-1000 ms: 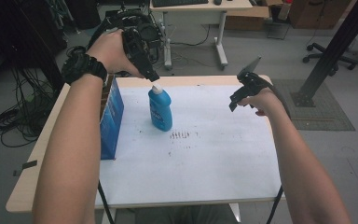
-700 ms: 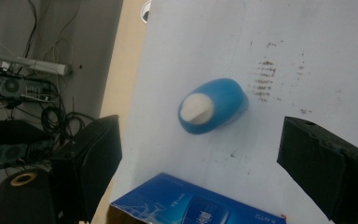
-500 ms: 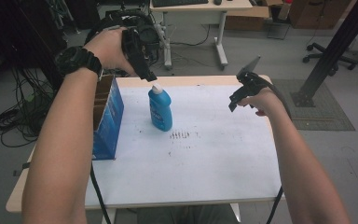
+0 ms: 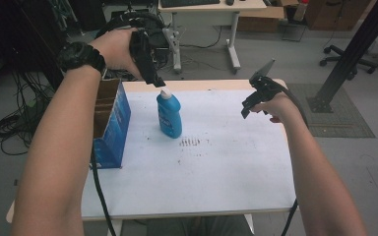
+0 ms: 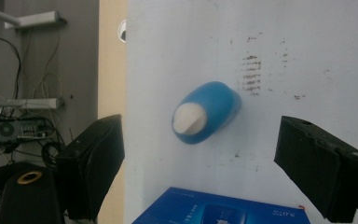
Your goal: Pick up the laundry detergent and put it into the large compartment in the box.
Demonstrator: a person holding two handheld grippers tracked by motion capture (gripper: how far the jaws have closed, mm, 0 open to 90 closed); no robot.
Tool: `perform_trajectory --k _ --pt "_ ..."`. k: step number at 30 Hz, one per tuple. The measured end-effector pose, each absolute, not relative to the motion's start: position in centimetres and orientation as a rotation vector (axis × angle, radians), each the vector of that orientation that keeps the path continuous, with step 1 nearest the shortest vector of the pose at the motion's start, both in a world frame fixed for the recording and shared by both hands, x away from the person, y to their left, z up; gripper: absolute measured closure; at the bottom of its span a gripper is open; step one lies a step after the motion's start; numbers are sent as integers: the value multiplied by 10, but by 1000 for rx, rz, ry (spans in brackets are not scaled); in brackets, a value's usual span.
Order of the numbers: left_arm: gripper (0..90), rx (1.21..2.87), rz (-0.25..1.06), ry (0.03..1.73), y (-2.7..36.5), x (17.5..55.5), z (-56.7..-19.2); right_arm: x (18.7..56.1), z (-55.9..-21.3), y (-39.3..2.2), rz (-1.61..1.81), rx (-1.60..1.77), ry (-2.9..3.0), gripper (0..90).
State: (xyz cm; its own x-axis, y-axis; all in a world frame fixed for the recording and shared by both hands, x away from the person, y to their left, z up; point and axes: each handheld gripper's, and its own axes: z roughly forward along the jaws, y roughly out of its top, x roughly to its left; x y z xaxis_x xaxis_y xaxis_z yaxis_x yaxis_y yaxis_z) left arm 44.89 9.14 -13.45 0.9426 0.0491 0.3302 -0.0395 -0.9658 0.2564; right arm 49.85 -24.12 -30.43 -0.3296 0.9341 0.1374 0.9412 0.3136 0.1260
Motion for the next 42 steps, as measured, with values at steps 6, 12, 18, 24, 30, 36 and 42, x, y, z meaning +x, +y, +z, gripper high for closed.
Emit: perform_trajectory --k 6,12,18,24,30,36,42 --pt "169 2834 493 -59 94 452 -134 498 -304 -242 -285 -1802 -2507 119" --pt "160 2823 498 -145 96 455 -138 497 -304 -242 -278 -1810 -2506 119" --pt "164 2826 514 -185 95 457 -137 498 -304 -240 -279 -1814 -2506 119" --pt "176 2833 503 -266 92 460 -138 498 -305 -239 -275 -1810 -2510 119" --pt "167 2830 503 -302 88 464 -140 499 -304 -241 -279 -1821 -2504 119" --pt "168 2838 485 -333 88 466 -142 499 -304 -241 -282 -1816 -2513 119" --pt "177 2852 478 -324 89 467 -143 499 -305 -237 -273 -1805 -2515 119"
